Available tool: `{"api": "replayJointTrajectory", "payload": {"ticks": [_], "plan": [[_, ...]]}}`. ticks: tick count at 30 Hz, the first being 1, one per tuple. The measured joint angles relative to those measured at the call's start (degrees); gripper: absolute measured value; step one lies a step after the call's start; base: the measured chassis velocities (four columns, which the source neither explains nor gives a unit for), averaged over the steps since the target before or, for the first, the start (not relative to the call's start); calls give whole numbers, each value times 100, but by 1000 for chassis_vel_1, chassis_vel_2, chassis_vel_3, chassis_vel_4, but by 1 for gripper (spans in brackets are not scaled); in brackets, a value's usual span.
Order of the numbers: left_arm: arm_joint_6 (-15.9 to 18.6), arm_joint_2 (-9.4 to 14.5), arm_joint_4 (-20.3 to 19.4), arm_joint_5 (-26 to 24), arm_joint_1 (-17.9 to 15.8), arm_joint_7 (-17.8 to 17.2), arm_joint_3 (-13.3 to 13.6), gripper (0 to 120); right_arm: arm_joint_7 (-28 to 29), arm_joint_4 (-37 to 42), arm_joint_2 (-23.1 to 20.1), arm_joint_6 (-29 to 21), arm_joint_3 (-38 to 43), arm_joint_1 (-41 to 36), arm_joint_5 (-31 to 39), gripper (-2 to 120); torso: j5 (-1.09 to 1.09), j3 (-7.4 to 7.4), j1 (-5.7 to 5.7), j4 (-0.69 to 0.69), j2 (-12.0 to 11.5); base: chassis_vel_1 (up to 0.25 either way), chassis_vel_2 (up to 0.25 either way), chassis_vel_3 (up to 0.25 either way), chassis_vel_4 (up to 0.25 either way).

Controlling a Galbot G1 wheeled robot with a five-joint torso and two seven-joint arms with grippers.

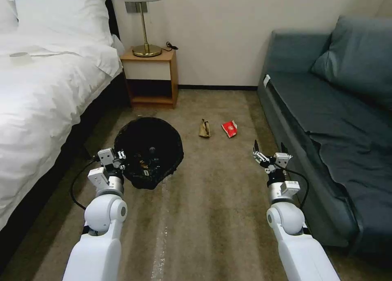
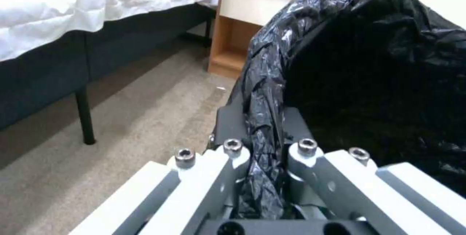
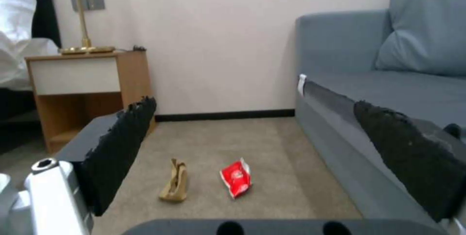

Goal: Pick up the trash bin, then pick up the garbage on the floor and place it into the trash bin.

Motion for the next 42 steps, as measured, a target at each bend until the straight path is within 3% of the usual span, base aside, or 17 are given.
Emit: {"api": "replayJointTrajectory", "payload": {"ticks": [21, 42], "plan": [[6, 88, -117, -66, 37, -47, -128, 4, -206, -87, 39, 94, 152, -43, -78, 100, 0, -1, 0, 0, 0, 0, 0, 0, 0], [5, 79, -211, -49, 144, -41, -198, 4, -288, -149, 89, 185, 97, -87, -222, 100, 0, 0, 0, 0, 0, -94, 97, 100, -88]]}}
